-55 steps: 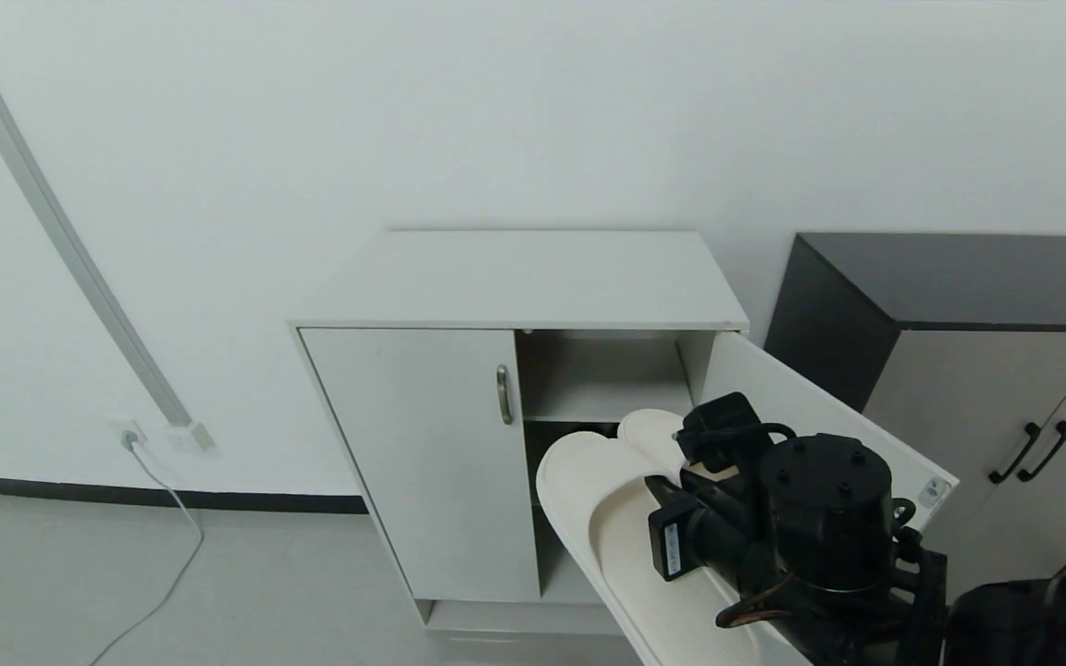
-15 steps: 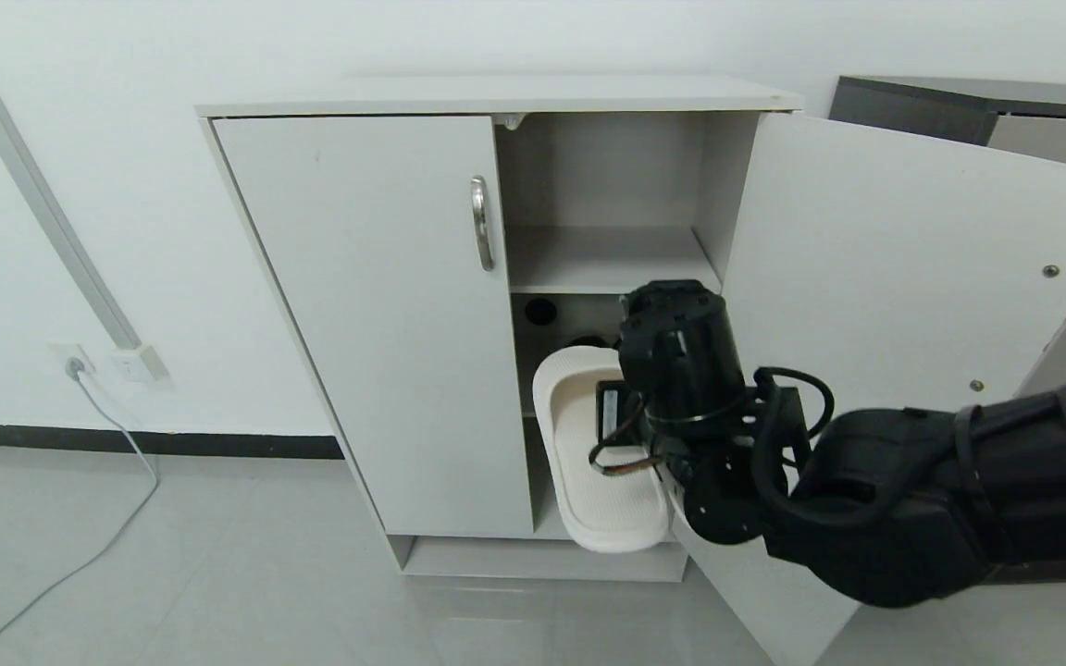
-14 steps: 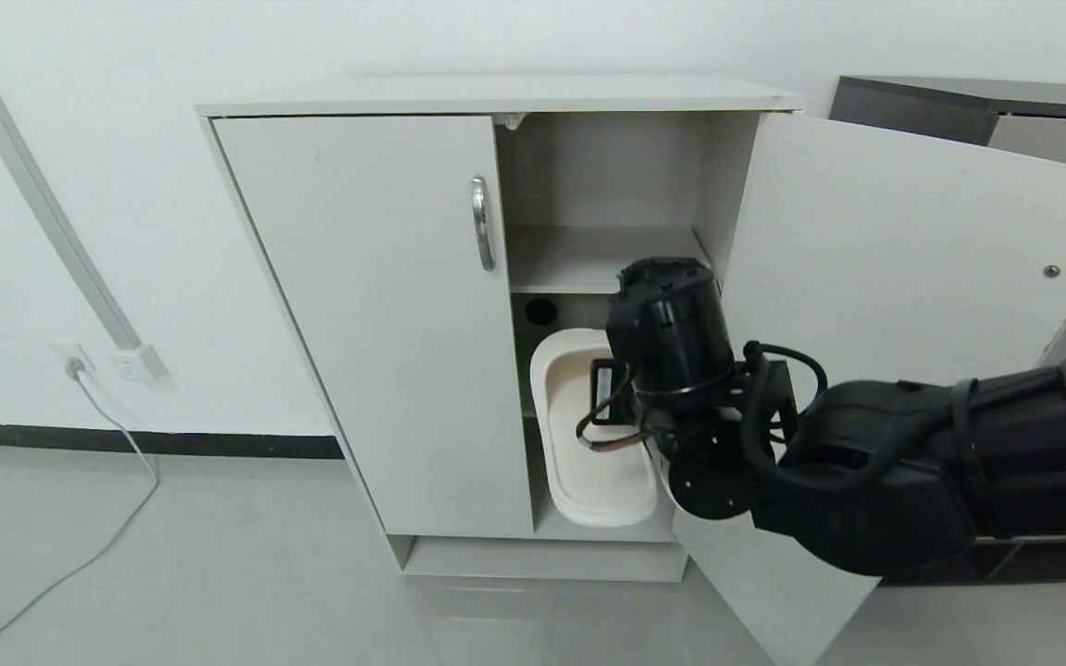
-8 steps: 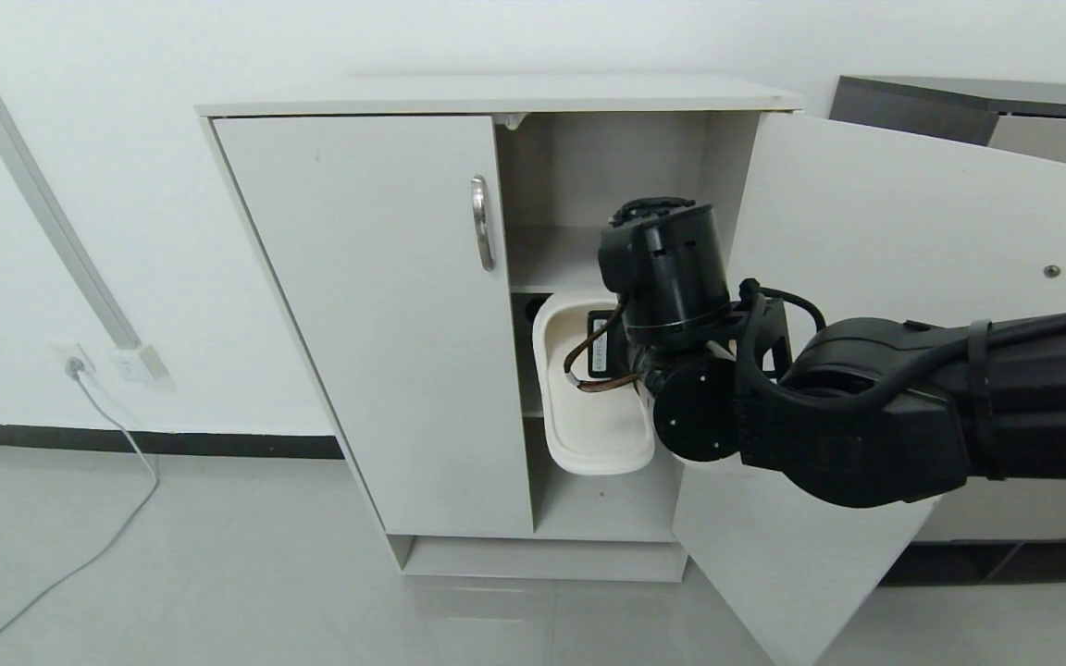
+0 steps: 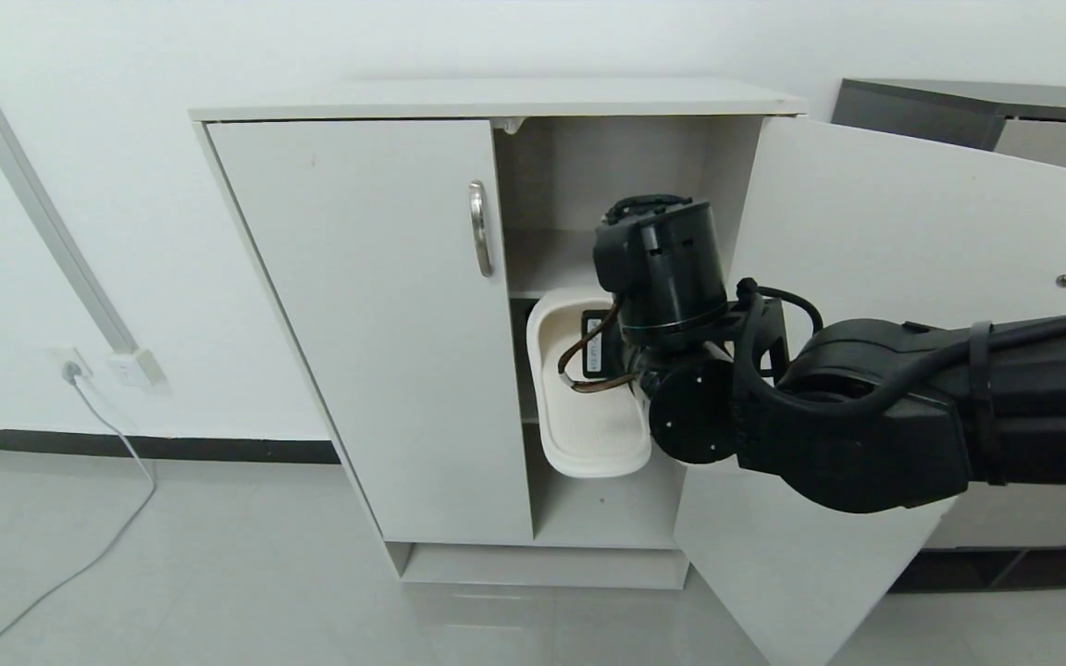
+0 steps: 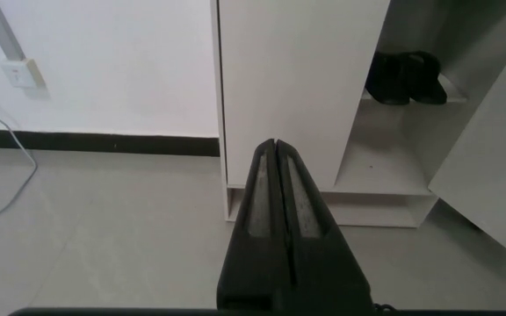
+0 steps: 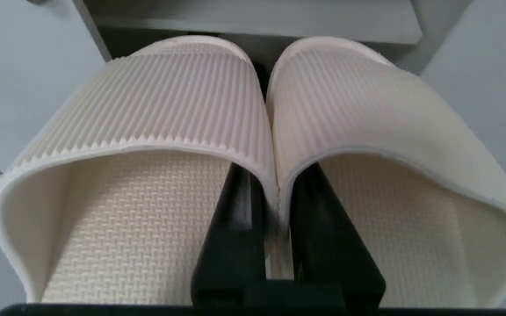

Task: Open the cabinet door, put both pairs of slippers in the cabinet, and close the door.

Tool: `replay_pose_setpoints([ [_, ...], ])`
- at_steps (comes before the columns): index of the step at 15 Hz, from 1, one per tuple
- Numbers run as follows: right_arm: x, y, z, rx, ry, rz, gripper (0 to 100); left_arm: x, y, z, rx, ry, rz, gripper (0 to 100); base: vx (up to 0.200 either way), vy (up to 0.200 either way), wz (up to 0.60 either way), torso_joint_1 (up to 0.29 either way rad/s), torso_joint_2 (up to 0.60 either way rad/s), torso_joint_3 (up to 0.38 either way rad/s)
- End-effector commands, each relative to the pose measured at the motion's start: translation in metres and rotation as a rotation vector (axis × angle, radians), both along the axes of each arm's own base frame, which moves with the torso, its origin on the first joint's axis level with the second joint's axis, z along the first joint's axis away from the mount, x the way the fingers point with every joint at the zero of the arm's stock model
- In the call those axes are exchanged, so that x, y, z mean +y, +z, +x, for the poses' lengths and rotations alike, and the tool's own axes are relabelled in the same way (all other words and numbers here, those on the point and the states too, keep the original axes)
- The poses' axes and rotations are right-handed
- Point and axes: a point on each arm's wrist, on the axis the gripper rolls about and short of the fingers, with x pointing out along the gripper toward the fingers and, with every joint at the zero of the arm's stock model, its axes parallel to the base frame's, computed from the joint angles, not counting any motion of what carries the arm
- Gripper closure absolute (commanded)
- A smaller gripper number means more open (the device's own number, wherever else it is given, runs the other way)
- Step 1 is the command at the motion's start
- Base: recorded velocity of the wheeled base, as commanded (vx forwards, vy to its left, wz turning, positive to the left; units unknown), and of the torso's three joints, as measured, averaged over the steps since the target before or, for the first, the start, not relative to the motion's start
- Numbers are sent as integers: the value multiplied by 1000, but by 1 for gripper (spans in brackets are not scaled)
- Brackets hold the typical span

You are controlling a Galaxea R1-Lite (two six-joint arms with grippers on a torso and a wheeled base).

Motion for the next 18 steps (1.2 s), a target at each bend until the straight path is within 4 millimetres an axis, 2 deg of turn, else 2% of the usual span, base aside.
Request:
replay_pose_setpoints([
  [1, 0, 0, 0, 0, -2, 0, 100, 0, 0, 0, 2, 0, 0, 100, 200, 0, 0, 2, -2, 12],
  [11, 0, -1, 1, 2, -1, -5, 100, 0, 0, 0, 2, 0, 0, 100, 200, 0, 0, 1, 3, 3],
  [18, 8, -8, 7, 4, -1, -9, 100, 0, 0, 0, 2, 0, 0, 100, 0, 0, 0, 0, 0, 0],
])
